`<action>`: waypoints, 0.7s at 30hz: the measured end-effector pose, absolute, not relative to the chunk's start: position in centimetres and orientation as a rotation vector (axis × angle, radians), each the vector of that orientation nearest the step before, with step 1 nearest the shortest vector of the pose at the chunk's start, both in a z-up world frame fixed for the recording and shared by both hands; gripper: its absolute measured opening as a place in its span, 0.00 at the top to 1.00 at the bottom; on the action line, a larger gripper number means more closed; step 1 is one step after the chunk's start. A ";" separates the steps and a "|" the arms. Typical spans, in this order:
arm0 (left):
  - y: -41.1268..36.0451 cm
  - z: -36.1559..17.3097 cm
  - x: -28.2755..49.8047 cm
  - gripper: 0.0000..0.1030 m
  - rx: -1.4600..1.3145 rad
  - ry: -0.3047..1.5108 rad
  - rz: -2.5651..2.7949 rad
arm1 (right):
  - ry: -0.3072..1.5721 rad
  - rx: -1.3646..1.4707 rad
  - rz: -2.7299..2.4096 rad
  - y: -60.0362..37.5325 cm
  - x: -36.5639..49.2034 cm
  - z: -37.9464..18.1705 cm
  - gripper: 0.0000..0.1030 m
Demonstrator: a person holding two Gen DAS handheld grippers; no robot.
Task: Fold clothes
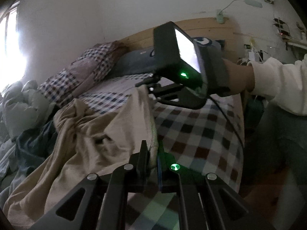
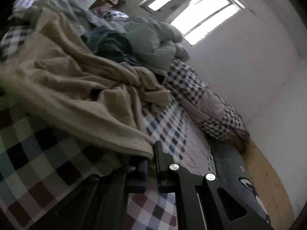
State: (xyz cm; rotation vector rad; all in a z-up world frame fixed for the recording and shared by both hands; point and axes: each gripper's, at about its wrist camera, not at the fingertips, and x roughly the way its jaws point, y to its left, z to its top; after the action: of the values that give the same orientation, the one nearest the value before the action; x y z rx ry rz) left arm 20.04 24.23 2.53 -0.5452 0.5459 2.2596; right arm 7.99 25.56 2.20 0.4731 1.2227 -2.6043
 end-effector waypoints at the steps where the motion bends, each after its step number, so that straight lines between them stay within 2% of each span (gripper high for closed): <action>1: 24.8 2.6 20.1 0.94 -0.535 0.538 2.252 | 1.207 0.473 -2.620 26.0 7.9 2.5 0.95; 10: 30.3 3.7 20.7 0.94 -0.469 0.458 2.222 | 1.032 0.504 -2.731 30.8 7.8 4.2 0.96; 18: 35.2 6.3 20.2 0.94 -0.432 0.288 2.231 | 0.888 0.508 -2.821 34.9 7.8 6.0 0.96; 21: 37.2 6.3 20.0 0.94 -0.441 0.291 2.227 | 0.829 0.526 -2.855 36.7 7.5 6.5 0.96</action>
State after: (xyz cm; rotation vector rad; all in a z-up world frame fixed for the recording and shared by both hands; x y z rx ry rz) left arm 20.04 37.16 6.26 -0.4409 0.2914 2.2272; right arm 7.53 36.75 6.48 0.5259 0.8289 -2.8547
